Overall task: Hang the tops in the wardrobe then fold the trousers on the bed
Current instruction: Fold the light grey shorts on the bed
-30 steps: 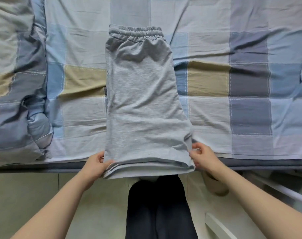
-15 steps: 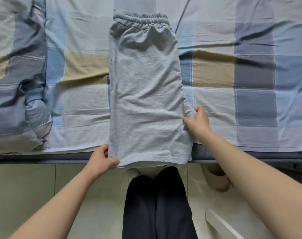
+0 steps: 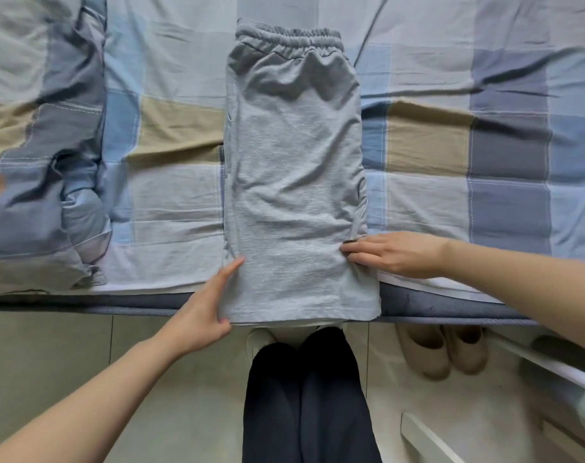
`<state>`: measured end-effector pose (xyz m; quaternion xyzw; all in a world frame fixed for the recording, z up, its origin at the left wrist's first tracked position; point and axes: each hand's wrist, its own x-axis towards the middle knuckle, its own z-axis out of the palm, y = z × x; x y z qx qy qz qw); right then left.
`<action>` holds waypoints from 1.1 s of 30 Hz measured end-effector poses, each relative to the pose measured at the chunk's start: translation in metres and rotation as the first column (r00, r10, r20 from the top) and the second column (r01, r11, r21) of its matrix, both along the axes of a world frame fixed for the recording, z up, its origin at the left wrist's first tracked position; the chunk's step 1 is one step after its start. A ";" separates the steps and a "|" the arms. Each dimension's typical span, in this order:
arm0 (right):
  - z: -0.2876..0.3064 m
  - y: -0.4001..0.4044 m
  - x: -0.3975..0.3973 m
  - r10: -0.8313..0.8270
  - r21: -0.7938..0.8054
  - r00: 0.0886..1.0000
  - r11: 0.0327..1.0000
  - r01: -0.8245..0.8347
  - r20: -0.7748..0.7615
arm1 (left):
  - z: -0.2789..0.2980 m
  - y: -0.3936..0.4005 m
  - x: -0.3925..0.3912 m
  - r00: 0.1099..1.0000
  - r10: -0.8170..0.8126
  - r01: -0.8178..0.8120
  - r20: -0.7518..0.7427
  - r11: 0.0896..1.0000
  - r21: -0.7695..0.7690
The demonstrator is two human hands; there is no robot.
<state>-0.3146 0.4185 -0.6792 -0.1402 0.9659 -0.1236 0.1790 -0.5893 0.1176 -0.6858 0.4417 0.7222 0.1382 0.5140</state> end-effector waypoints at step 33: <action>-0.036 0.021 -0.048 -0.781 -0.509 0.346 0.041 0.860 0.520 | -0.013 0.151 -0.067 0.776 0.563 -0.530 0.286 0.827 -0.188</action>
